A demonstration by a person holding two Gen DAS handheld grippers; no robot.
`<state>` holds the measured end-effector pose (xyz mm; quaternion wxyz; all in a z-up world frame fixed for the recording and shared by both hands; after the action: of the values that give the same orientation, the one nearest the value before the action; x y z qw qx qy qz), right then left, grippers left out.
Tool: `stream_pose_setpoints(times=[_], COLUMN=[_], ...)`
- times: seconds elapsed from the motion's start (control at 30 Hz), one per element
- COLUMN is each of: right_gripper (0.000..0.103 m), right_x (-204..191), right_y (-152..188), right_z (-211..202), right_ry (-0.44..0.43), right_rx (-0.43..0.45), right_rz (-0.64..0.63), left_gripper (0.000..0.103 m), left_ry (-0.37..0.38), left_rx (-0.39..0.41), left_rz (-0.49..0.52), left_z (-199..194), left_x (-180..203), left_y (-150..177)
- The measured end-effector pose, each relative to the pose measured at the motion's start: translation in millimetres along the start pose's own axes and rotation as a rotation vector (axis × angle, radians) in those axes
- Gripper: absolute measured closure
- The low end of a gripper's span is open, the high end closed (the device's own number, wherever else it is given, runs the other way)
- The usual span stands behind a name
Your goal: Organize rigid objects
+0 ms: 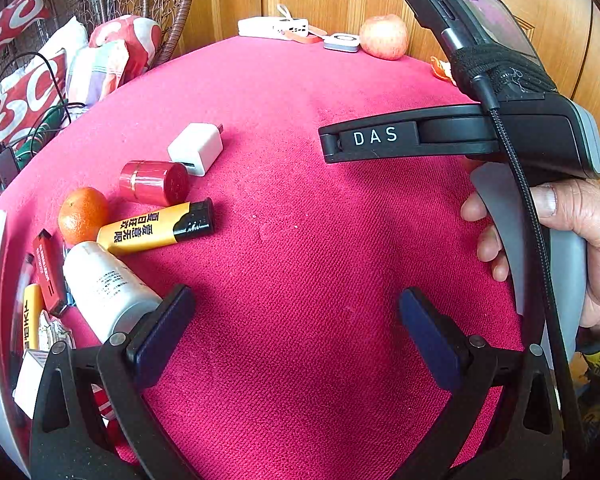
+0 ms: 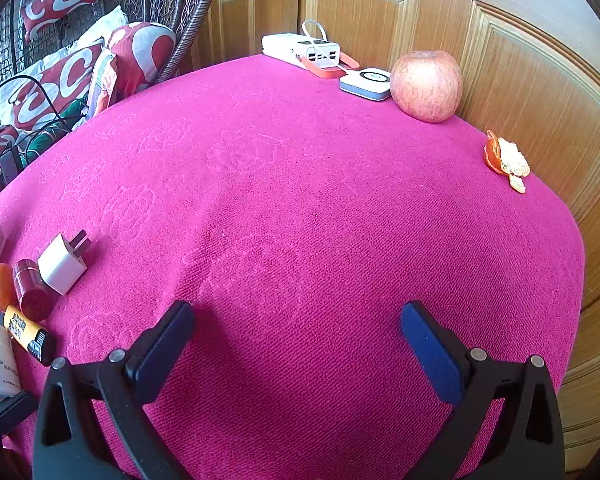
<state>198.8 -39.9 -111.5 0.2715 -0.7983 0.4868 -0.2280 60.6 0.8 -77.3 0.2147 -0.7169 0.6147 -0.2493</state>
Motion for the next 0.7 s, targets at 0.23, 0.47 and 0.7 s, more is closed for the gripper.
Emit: stream_pose_setpoints(times=[0.23,0.47,0.7], right_gripper=[0.0,0.0,0.0], right_x=[-0.7,-0.3,-0.5], right_y=[0.0,-0.1,0.2], right_z=[-0.1,-0.2,-0.2], right_ry=[0.0,0.0,0.0], right_rx=[0.0,0.0,0.0], right_rz=[0.0,0.0,0.001], left_gripper=[0.0,0.0,0.0], left_ry=[0.008,0.007,0.007], left_rx=[-0.001,-0.001,-0.001], left_rz=[0.009,0.01,0.009], left_z=[0.3,0.2,0.2], left_x=[1.8,2.0,2.0], left_y=[0.1,0.3,0.6])
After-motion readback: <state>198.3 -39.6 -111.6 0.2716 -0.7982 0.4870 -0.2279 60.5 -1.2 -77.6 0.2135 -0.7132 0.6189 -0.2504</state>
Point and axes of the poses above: each gripper's, at about its wrist camera, not at the fingertips, and z roughly the way its jaws point, x to its right, y to its underside, the point moved 10 cm from there along z, roughly the way its jaws point, and after that the axes turned 7 degrees about -z, right-handed, at the moved point
